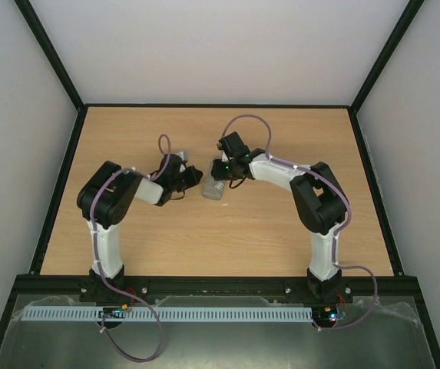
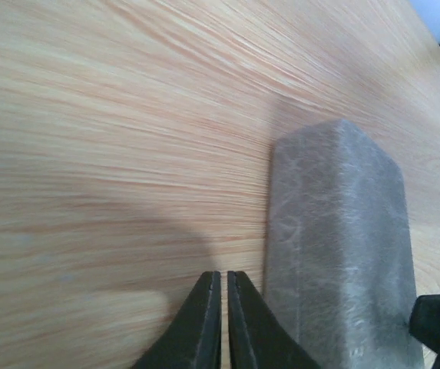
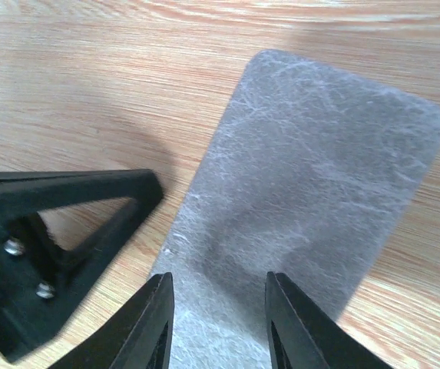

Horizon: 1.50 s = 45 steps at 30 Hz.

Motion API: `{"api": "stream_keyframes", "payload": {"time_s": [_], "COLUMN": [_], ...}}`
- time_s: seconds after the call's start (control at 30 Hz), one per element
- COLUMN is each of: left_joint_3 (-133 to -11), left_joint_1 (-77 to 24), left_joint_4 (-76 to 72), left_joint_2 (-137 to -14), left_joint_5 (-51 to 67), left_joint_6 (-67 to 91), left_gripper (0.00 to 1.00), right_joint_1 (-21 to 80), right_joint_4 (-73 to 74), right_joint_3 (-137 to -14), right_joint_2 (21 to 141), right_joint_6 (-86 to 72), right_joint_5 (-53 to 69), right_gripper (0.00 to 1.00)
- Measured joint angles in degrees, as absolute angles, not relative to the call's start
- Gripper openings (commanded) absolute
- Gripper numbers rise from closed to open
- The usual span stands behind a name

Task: Organize the sunglasses
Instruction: Close the sunglasses case at the center of the board, then adjust the sunglasses case at the center of the board.

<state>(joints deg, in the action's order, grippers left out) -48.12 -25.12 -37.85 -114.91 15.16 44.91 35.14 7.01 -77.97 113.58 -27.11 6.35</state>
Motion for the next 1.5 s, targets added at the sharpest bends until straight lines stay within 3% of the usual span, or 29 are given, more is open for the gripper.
{"api": "stream_keyframes", "payload": {"time_s": [0.07, 0.2, 0.3, 0.57, 0.7, 0.77, 0.83, 0.97, 1.07, 1.13, 1.23, 1.5], "left_joint_3": [-46.74, -43.27, -40.82, -36.56, -34.81, -34.06, -33.28, -30.35, -31.35, -34.70, -40.01, -47.37], "left_joint_1": [-23.79, -21.69, -21.15, -21.34, -21.34, -21.34, -21.34, -21.87, -23.77, -25.82, -28.40, -34.17], "left_joint_4": [-37.43, -35.42, -33.36, -28.03, -25.56, -24.45, -23.64, -22.48, -22.41, -22.68, -22.76, -21.41], "left_joint_2": [-113.51, -108.97, -104.79, -88.20, -81.25, -79.37, -78.61, -77.93, -81.87, -88.14, -97.32, -106.45], "left_joint_5": [15.53, 15.00, 13.82, 7.79, 4.43, 3.53, 2.90, 1.85, 0.73, 0.40, 0.05, -1.13], "left_joint_6": [44.45, 44.05, 43.97, 42.13, 41.43, 41.30, 41.08, 40.80, 40.12, 40.21, 39.88, 39.83], "left_gripper": [0.24, 0.36, 0.49, 0.75, 0.77, 0.92, 0.96, 0.72, 0.33, 0.18, 0.11, 0.09], "right_joint_1": [34.98, 34.44, 34.13, 31.92, 29.36, 28.42, 28.12, 27.97, 27.75, 27.70, 27.24, 25.26], "right_joint_4": [6.98, 6.87, 6.31, 4.32, 3.25, 3.22, 3.07, 3.03, 3.05, 3.09, 3.07, 2.50], "right_joint_3": [-77.12, -73.23, -68.18, -55.18, -50.89, -50.04, -49.21, -47.40, -46.13, -45.82, -45.80, -49.30], "right_joint_2": [112.79, 109.38, 104.66, 87.72, 82.32, 81.95, 81.93, 81.34, 80.36, 79.92, 79.70, 86.91], "right_joint_6": [-27.00, -26.96, -26.89, -26.85, -27.07, -27.07, -27.20, -27.53, -27.92, -28.32, -28.80, -29.65], "right_joint_5": [5.45, 4.03, 2.59, -1.67, -2.74, -3.01, -3.11, -3.09, -3.07, -3.11, -3.14, -2.31], "right_gripper": [0.36, 0.37, 0.43, 0.53, 0.53, 0.54, 0.54, 0.54, 0.54, 0.54, 0.54, 0.54]}}
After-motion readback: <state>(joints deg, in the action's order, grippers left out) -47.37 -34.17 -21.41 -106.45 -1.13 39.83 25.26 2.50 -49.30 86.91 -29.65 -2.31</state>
